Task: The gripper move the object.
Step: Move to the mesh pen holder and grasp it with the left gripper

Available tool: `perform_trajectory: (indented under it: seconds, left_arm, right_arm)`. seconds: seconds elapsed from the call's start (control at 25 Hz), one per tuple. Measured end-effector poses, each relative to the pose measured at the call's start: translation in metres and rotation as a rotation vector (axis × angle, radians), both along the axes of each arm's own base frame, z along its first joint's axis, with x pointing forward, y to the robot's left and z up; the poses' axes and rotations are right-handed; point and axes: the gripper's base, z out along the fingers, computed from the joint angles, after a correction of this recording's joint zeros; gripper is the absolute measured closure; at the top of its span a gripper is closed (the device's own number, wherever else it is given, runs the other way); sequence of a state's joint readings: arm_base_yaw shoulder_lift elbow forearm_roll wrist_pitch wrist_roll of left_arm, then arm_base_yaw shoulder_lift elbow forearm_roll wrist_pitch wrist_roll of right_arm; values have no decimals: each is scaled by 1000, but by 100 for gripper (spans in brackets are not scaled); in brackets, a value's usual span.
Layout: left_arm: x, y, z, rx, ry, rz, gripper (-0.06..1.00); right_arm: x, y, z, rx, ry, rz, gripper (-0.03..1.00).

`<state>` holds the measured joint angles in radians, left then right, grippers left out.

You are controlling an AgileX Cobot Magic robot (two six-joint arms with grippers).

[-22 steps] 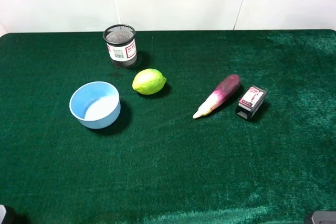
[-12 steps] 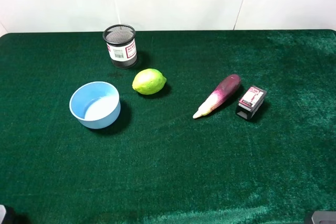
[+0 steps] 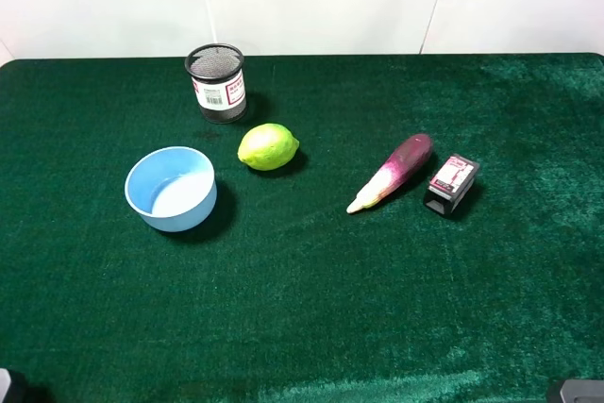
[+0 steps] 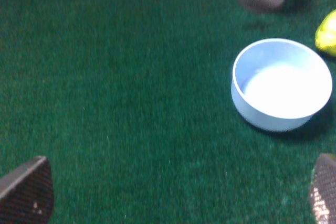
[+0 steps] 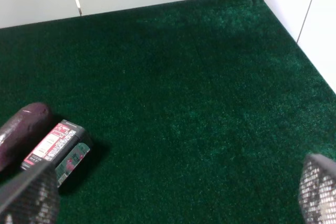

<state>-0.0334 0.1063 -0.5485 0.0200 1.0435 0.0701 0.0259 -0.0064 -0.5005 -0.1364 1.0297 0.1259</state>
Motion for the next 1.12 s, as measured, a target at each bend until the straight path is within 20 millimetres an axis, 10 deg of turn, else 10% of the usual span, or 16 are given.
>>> perform_trajectory:
  seconds: [1.12]
  left_arm:
    - [200, -35, 28, 2, 503, -215, -4]
  right_arm:
    - [0, 0, 0, 0, 0, 0, 27]
